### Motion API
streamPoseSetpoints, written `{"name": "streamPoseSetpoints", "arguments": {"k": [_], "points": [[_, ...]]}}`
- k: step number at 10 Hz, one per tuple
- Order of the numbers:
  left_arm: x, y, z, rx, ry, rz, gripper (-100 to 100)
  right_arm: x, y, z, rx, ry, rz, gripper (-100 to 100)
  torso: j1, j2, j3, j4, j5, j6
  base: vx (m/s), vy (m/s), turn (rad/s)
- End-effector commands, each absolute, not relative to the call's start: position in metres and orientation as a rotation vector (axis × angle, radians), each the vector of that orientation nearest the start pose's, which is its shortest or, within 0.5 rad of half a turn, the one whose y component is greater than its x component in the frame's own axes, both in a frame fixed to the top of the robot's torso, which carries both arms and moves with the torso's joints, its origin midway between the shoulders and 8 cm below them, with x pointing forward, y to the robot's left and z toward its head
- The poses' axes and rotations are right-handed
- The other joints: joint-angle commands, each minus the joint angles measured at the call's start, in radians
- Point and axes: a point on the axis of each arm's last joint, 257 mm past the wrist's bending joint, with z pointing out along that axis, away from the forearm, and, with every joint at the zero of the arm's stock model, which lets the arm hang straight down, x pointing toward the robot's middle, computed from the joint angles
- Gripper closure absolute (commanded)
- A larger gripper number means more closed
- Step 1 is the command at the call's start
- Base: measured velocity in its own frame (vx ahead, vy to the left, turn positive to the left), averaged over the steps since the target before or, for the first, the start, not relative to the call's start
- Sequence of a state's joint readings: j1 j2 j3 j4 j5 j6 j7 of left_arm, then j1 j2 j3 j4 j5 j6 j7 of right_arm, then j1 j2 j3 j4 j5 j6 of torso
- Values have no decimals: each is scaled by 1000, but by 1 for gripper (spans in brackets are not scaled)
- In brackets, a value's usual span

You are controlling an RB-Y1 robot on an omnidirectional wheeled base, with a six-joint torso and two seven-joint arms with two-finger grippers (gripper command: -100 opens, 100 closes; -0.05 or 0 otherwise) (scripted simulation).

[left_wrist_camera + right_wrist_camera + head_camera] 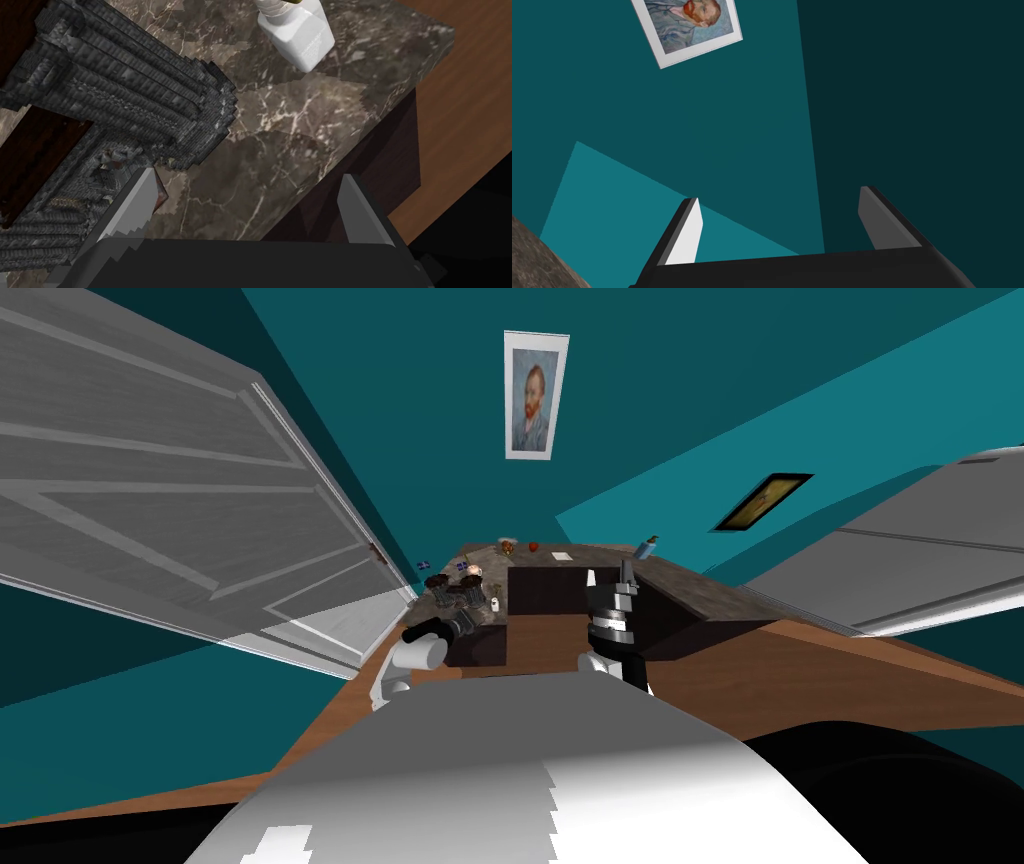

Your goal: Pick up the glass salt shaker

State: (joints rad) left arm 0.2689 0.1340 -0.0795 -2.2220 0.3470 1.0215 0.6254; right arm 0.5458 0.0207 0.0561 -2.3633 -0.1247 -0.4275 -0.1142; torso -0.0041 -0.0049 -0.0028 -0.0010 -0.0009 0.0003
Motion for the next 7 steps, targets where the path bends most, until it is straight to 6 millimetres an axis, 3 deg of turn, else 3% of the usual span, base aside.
{"name": "streamPoseSetpoints", "arguments": {"k": [1, 7], "points": [[407, 179, -280, -2381, 1251, -1310, -100, 337, -281, 32, 823, 501, 1521, 0, 0, 0, 0, 0, 0, 0, 89, -55, -56], [404, 170, -294, -2549, 1235, -1239, -100, 337, -281, 32, 823, 501, 1521, 0, -1, 0, 0, 0, 0, 0, 88, -66, -58]]}}
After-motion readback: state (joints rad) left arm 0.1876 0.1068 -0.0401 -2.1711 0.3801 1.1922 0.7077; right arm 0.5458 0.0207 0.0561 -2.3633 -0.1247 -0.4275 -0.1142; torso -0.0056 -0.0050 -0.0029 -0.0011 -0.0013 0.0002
